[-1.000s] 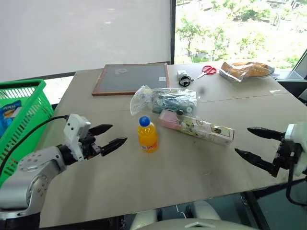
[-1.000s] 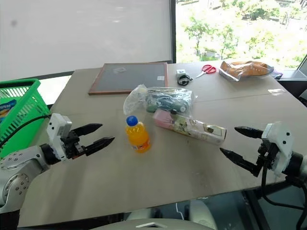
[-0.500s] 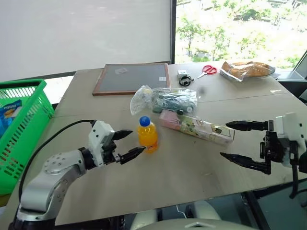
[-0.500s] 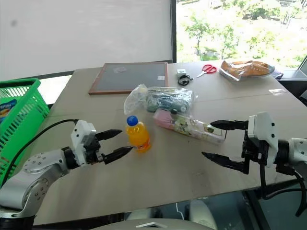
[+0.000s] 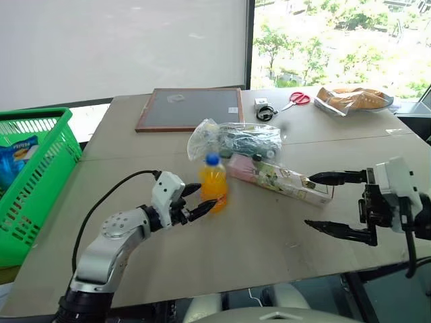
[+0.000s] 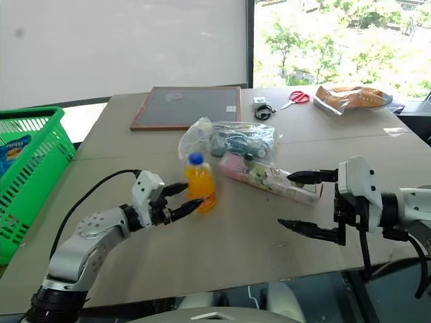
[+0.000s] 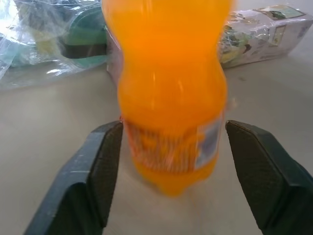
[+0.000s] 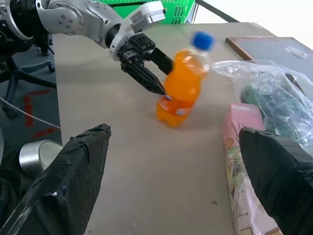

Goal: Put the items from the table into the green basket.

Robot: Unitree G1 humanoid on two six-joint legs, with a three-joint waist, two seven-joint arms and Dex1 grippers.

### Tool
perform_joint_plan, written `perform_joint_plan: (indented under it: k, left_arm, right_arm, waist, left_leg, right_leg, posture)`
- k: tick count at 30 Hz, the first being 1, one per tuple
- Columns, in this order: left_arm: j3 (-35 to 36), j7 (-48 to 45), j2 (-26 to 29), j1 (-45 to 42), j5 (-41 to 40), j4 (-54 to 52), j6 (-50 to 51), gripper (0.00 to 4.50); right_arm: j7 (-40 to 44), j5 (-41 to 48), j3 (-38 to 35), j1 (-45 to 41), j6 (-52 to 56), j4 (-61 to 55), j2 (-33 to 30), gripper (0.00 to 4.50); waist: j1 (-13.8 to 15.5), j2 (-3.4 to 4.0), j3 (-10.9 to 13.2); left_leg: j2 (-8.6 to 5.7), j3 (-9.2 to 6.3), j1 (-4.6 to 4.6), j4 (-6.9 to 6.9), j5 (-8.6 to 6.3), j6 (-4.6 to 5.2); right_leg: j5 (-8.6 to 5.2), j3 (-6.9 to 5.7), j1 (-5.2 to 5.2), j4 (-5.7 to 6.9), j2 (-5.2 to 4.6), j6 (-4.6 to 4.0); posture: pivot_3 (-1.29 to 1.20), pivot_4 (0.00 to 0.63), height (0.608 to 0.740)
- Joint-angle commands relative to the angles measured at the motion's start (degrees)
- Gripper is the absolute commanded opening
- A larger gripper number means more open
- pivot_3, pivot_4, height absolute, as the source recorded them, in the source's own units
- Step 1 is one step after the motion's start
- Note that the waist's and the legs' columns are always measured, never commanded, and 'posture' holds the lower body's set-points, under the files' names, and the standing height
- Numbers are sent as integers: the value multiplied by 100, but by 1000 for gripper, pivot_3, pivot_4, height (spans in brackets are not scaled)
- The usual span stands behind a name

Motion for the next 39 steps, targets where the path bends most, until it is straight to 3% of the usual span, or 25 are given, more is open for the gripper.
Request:
perform_joint_plan:
  k: [1,5,8,9,10,14,16,17,19,23,30,35,39]
  left_arm:
    - [-108,27,-102,-154,173,131,-309,1747]
    - [-110,12,-190,-128,244,198,-473,64]
    - [87,-174,-237,-84,-337,-53,-117,64]
    - [122,-197,-197,-86,-450,-135,24,653]
    - [144,-193,-150,-104,-521,-198,136,844]
    - [155,42,-81,-420,-663,-451,636,2610]
    - [63,261,-67,-683,-645,-538,994,3284]
    - [-49,410,-63,-829,-502,-587,1094,3887]
    - [-175,804,-150,-1164,-426,-628,1596,4408]
    - [-479,1400,-220,-2149,-576,-408,3580,4408]
    - [-1301,1455,-610,-3126,-177,812,3964,4408]
    - [-1398,1286,-524,-3018,-120,836,3940,3001]
    - [-970,1172,-403,-2747,-224,453,3589,2991]
  right_arm:
    - [-34,76,2,-32,-17,-161,-26,4500]
    - [-135,60,158,-89,-26,-180,43,4500]
    - [-201,-4,308,-124,-69,-166,96,4500]
    - [-215,-15,340,-141,-74,-158,110,4500]
    - [-230,-25,368,-160,-77,-151,122,4500]
    - [-263,-54,439,-227,-89,-116,151,4500]
    - [-280,-68,456,-246,-91,-110,161,4500]
    - [-298,-83,453,-239,-96,-122,168,4500]
    - [-335,-92,431,-212,-93,-146,172,4500]
    - [-432,-146,366,-133,-101,-208,164,4500]
    - [-537,-80,343,-112,-39,-289,130,4500]
    - [-581,-4,140,96,37,-406,72,4500]
    - [-676,-88,280,63,10,-418,140,4500]
  waist:
    - [-5,0,0]
    - [-22,-2,1]
    - [-14,-1,1]
    - [-14,-1,1]
    - [-14,-2,2]
    - [-8,-3,2]
    - [3,-5,3]
    - [3,-5,3]
    - [-1,-6,4]
    - [-16,-14,7]
    - [-82,-14,7]
    - [-181,-15,9]
    - [-193,-14,10]
  left_leg:
    - [0,0,0,0,0,0]
    - [0,1,-5,0,-2,4]
    - [1,0,-5,0,-3,4]
    - [2,0,-5,0,-2,4]
    - [2,0,-6,0,-3,4]
    - [2,0,-6,1,-3,4]
    - [1,-2,-9,5,-2,4]
    - [1,-3,-9,5,-2,4]
    - [-1,-3,-11,6,-2,4]
    - [-3,-6,-16,9,-4,7]
    - [-5,-5,-15,11,-4,7]
    - [-3,-10,-20,10,-4,7]
    - [-2,-7,-18,9,-4,7]
  right_leg:
    - [0,0,0,0,0,1]
    - [2,2,-5,-2,0,1]
    - [2,1,-5,-1,0,1]
    - [2,0,-6,-1,0,1]
    - [2,1,-6,-1,0,1]
    - [2,0,-5,-1,0,3]
    - [2,-5,-5,-1,0,3]
    - [2,-5,-5,-1,0,4]
    - [3,-5,-4,-2,0,5]
    - [3,-6,-5,-1,5,9]
    - [1,4,-6,1,17,11]
    - [2,6,-10,0,18,7]
    - [1,10,-10,1,15,6]
  posture:
    - [-83,0,740]
    - [-78,3,740]
    - [-70,2,740]
    - [-65,1,740]
    - [-65,1,740]
    - [-62,0,740]
    - [-68,0,740]
    - [-68,0,740]
    - [-80,0,740]
    - [-95,0,740]
    - [-137,2,740]
    - [-144,8,740]
    - [-131,7,740]
